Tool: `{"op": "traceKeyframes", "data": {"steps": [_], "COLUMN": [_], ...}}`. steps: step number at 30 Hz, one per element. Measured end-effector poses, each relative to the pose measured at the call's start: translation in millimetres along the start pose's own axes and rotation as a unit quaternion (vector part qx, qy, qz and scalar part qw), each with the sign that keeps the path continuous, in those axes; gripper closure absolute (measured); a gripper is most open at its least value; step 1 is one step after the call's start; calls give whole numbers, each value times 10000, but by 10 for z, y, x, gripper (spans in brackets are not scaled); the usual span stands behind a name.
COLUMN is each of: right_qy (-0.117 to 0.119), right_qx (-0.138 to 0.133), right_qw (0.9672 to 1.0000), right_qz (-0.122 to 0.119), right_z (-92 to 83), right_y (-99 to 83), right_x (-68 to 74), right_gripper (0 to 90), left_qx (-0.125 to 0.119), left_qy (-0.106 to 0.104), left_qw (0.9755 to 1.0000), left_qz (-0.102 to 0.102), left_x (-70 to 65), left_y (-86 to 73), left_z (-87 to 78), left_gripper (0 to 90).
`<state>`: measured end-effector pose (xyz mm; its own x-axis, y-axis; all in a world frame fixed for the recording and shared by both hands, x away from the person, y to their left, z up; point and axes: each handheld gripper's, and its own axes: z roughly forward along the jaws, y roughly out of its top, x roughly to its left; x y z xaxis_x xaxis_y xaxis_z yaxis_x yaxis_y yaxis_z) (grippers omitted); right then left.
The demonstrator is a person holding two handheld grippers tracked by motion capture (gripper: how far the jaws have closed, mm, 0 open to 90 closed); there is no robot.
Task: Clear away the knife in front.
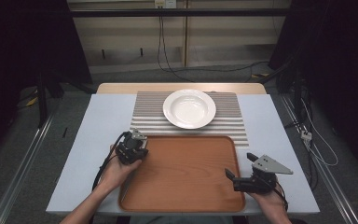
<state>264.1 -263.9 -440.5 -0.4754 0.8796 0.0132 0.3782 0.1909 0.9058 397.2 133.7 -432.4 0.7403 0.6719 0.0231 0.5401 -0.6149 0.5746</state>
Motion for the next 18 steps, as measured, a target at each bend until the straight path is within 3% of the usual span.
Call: {"op": "traceKeyframes", "data": {"steps": [10, 14, 18], "right_qy": [0, -4, 9], "right_qx": [9, 25, 21], "right_qw": [10000, 10000, 10000], "right_qz": [-19, -8, -11], "right_z": [10, 23, 26], "right_y": [5, 6, 7], "right_x": [3, 0, 12], "right_gripper": [17, 16, 16], "left_qx": [107, 103, 44], "left_qy": [18, 103, 31], "left_qw": [9999, 9999, 10000], "left_qz": [-60, 46, -14], "left_x": [48, 31, 64], "left_y": [-9, -25, -65], "left_z": [-24, -32, -49], "left_gripper": [900, 900, 900]}}
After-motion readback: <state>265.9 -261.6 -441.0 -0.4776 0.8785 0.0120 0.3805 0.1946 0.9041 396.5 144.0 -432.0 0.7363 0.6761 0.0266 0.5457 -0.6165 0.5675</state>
